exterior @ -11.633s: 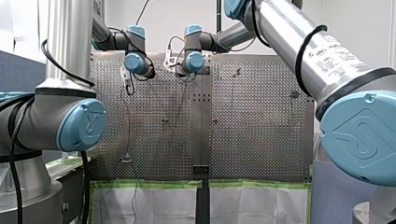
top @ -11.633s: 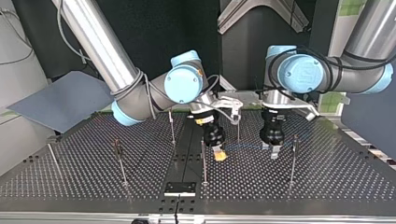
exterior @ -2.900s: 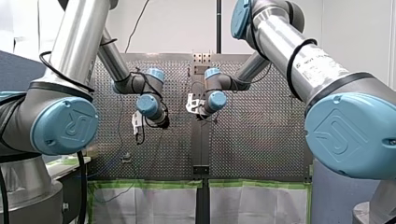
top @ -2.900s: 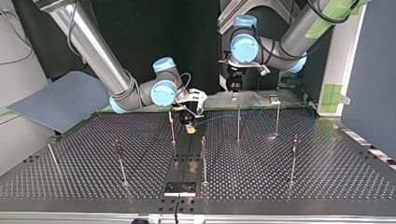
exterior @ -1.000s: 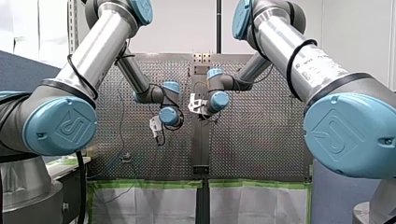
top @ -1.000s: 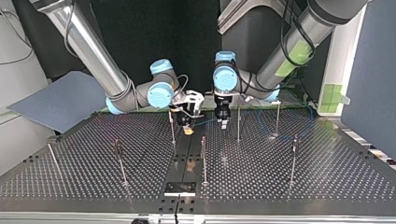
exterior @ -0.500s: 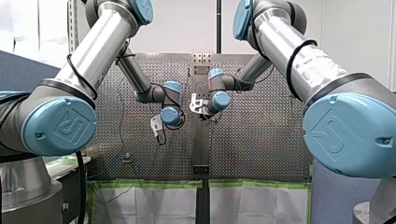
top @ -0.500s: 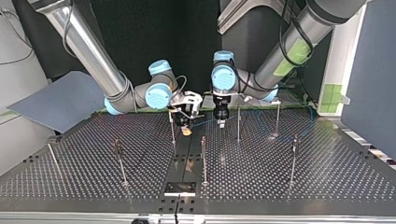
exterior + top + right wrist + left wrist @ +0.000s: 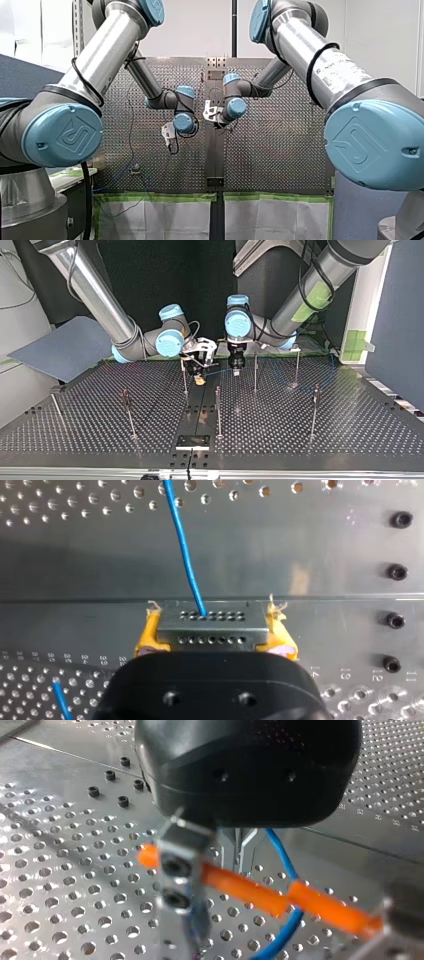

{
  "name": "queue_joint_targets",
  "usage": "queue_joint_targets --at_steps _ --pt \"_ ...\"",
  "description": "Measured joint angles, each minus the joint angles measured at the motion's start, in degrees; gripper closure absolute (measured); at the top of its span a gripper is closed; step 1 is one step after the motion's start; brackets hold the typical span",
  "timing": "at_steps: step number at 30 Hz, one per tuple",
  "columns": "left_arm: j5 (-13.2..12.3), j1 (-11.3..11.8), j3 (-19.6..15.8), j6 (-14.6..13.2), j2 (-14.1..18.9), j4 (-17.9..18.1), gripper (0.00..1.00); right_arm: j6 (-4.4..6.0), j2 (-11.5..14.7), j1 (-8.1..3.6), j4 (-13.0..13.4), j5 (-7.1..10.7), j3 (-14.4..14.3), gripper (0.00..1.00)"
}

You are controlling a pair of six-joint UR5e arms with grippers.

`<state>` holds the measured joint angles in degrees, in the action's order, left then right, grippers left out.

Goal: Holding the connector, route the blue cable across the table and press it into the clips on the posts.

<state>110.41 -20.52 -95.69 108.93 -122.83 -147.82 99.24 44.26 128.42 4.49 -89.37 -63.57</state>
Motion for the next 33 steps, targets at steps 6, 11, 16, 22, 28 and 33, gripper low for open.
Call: queue_joint_targets --at_steps 6,11,16,22,28,33 --pt "1.8 0.0 0.0 0.1 1.9 -2.9 0.99 -0.05 1.2 -0.14 -2.7 -0.27 0.2 1.0" --pt "2.6 -0.4 -0.2 -0.2 4.2 -5.3 0.99 0.06 3.1 -0.06 -4.1 -0.75 0.0 1.0" --pt "2.8 -1.1 -0.4 -0.7 6.9 -7.6 0.99 0.09 5.5 0.1 -4.7 -1.0 -0.8 1.0" --pt "2.9 -2.1 -0.5 -1.2 10.1 -9.8 0.99 0.16 8.6 -0.03 -5.6 -1.06 -2.1 1.0" --pt "2.8 -3.0 -0.5 -1.6 13.1 -10.9 0.99 0.25 10.5 -0.06 -5.8 -1.06 -2.9 1.0" --pt "2.9 -3.6 -0.5 -1.8 15.6 -12.6 0.99 0.27 12.4 -0.21 -7.2 -1.01 -3.6 1.0"
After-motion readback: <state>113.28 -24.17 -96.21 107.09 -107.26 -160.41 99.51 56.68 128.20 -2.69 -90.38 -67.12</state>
